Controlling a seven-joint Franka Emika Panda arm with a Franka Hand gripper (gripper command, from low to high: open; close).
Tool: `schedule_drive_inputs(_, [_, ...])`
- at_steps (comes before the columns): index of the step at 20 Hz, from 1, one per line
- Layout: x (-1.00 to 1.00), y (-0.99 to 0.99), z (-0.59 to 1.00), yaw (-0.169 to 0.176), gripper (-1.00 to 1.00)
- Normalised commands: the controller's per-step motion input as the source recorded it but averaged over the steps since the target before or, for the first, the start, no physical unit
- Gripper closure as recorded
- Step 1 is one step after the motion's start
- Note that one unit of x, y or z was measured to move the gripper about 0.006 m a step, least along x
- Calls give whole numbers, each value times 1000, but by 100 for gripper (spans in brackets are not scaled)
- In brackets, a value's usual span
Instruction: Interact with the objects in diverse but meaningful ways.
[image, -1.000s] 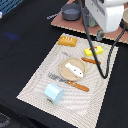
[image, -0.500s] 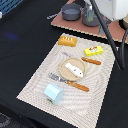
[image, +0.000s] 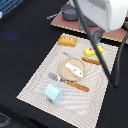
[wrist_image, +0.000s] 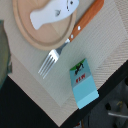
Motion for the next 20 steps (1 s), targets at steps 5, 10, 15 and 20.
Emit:
schedule_drive_inputs(5, [-166,-847,-59,0,-100])
schedule_drive_inputs(10, [-203,-847,-125,0,-100])
schedule_drive_inputs(15, [-210,-801,-181,1,-100])
schedule_drive_inputs(20, [-159,-668,-130,43,-100])
